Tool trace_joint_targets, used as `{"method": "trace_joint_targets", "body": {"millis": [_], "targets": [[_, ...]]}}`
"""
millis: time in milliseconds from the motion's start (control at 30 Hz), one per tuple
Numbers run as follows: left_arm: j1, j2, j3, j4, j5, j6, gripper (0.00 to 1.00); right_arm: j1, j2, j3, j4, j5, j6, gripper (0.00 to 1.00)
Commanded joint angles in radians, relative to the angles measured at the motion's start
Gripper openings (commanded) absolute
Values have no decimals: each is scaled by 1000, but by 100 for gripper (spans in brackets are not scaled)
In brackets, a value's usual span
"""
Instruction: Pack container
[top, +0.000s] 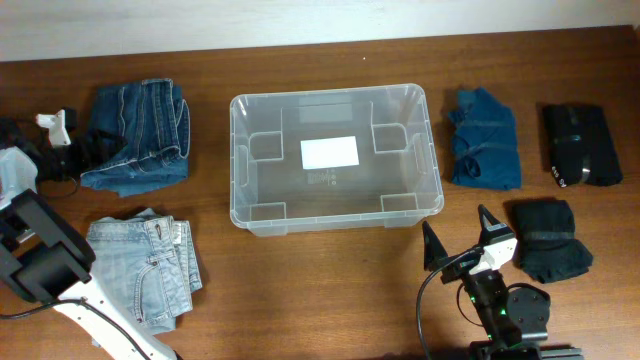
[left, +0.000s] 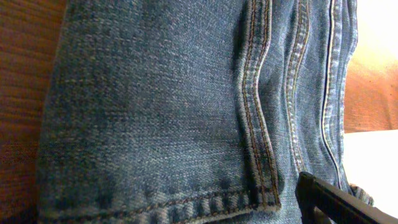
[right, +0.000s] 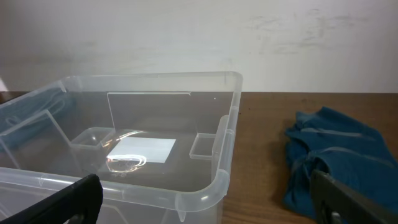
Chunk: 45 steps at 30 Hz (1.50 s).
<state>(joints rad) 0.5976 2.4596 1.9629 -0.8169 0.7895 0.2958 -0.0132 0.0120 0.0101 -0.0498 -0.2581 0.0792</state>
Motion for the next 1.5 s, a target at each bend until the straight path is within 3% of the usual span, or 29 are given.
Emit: {"method": "trace_joint_targets", "body": {"millis": [0, 300, 333, 467, 500, 600, 767, 1033, 1467], "targets": [[-2, 52, 3, 2, -11, 12, 99, 6, -9, -5, -6, 8, 3, 98], [2, 53, 2, -11, -12, 13, 99, 6, -9, -5, -6, 8, 3, 98], [3, 53, 2, -11, -12, 13, 96, 6, -9, -5, -7, 8, 3, 98], [4, 53, 3, -10, -11, 12, 50, 6, -9, -5, -6, 8, 3, 98], [4, 53, 3, -10, -11, 12, 44, 6, -9, -5, -6, 8, 3, 98], [14, 52, 4, -9, 9, 4, 40, 6, -9, -5, -7, 8, 3, 98], [44, 51, 50, -10, 152, -34, 20, 6, -9, -5, -7, 8, 3, 98], [73, 44, 254, -85, 417, -68, 15, 6, -9, -5, -7, 8, 3, 98], [-14, -98, 863, -508, 423, -121, 13, 6, -9, -5, -7, 8, 3, 98]]}}
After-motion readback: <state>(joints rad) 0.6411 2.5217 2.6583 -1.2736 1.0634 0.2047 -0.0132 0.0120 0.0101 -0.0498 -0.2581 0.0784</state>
